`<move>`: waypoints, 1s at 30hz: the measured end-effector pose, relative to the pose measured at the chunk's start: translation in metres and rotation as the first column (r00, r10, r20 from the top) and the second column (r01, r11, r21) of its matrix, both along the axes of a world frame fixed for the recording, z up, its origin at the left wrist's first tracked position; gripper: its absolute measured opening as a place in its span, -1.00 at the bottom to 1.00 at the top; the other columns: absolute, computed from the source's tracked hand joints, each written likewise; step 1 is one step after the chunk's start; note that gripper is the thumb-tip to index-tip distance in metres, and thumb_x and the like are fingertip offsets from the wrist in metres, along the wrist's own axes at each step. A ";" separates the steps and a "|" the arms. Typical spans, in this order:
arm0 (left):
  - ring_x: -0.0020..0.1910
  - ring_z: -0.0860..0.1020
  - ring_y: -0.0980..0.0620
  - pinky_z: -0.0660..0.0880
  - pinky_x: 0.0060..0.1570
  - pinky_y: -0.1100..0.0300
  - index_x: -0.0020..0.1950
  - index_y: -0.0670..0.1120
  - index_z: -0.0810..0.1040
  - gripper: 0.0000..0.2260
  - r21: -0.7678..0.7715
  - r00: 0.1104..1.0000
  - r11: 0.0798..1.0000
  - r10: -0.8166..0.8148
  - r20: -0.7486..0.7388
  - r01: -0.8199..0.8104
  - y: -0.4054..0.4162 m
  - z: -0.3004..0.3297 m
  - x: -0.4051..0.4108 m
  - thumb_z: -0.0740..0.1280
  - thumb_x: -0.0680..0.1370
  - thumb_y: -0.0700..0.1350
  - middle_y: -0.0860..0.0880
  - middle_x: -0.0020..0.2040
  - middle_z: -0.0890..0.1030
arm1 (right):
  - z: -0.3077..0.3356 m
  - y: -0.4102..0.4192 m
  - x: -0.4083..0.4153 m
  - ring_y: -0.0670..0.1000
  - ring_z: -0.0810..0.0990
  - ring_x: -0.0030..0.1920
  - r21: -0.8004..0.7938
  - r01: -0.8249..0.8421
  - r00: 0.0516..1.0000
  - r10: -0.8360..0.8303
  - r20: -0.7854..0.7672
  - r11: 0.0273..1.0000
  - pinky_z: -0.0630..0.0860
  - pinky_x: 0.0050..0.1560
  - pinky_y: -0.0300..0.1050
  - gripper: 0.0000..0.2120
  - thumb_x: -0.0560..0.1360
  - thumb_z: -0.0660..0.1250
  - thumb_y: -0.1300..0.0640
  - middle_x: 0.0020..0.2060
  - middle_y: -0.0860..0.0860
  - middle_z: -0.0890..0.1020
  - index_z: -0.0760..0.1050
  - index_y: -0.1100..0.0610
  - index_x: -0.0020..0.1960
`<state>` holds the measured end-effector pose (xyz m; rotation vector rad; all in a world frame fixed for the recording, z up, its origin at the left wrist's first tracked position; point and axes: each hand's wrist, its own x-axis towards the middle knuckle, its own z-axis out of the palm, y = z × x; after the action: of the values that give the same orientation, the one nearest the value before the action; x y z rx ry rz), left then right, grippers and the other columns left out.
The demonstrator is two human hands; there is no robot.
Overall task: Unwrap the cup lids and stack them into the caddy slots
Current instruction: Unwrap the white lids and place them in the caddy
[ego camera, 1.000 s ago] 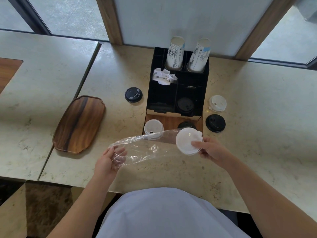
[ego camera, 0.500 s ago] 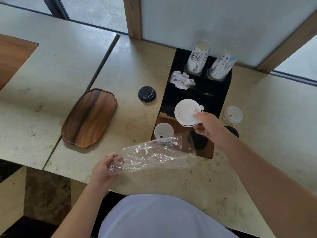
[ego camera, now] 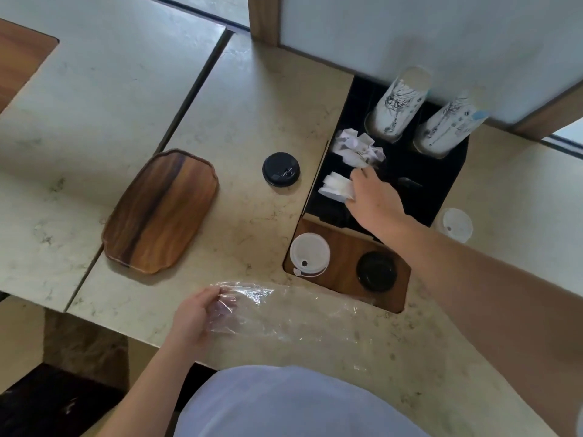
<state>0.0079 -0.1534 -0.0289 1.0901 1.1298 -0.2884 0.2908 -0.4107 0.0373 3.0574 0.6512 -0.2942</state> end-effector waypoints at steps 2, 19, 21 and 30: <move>-0.17 0.63 -0.13 0.52 -0.26 0.10 0.00 -0.19 0.64 -0.80 -0.006 1.000 1.000 0.000 -0.012 0.000 0.002 -0.003 0.001 0.25 0.66 -0.15 -0.13 -0.21 0.72 | -0.005 0.003 -0.001 0.16 0.54 -0.30 -0.049 -0.051 0.999 0.051 0.009 0.997 0.39 -0.40 -0.04 -0.58 0.50 0.45 0.09 0.19 0.17 0.47 0.38 0.20 0.24; -0.27 0.72 -0.05 0.51 -0.09 -0.01 -0.05 -0.16 0.61 -0.82 -0.010 0.999 1.000 0.005 -0.040 -0.006 0.003 -0.011 0.003 0.27 0.66 -0.13 -0.13 -0.20 0.73 | -0.006 0.007 0.010 0.25 0.59 0.02 -0.223 -0.212 0.951 0.148 -0.272 0.951 0.50 -0.26 0.06 -0.17 0.47 0.40 0.23 0.35 0.20 0.37 0.04 0.16 0.61; -0.27 0.73 -0.04 0.50 -0.13 0.04 -0.06 -0.14 0.61 -0.82 -0.007 0.999 1.000 0.006 -0.045 -0.006 0.002 -0.010 0.004 0.27 0.66 -0.13 -0.12 -0.20 0.73 | 0.000 0.009 0.019 0.26 0.57 0.09 -0.187 -0.180 0.935 0.110 -0.336 0.966 0.59 -0.12 0.13 -0.21 0.48 0.39 0.21 0.33 0.20 0.39 0.08 0.16 0.60; -0.28 0.73 -0.01 0.56 -0.40 0.27 -0.03 -0.12 0.60 -0.83 -0.021 0.998 0.999 0.032 -0.057 -0.033 0.002 -0.006 0.003 0.26 0.67 -0.12 -0.10 -0.20 0.74 | -0.010 0.023 0.025 0.27 0.36 0.40 -0.045 -0.153 0.887 0.117 -0.446 0.987 0.48 0.28 0.25 0.00 0.34 0.57 -0.08 0.43 0.18 0.33 0.11 0.11 0.60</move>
<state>0.0105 -0.1516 -0.0347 1.0489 1.1915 -0.3074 0.3158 -0.3880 0.0270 2.8589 0.8350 -1.0068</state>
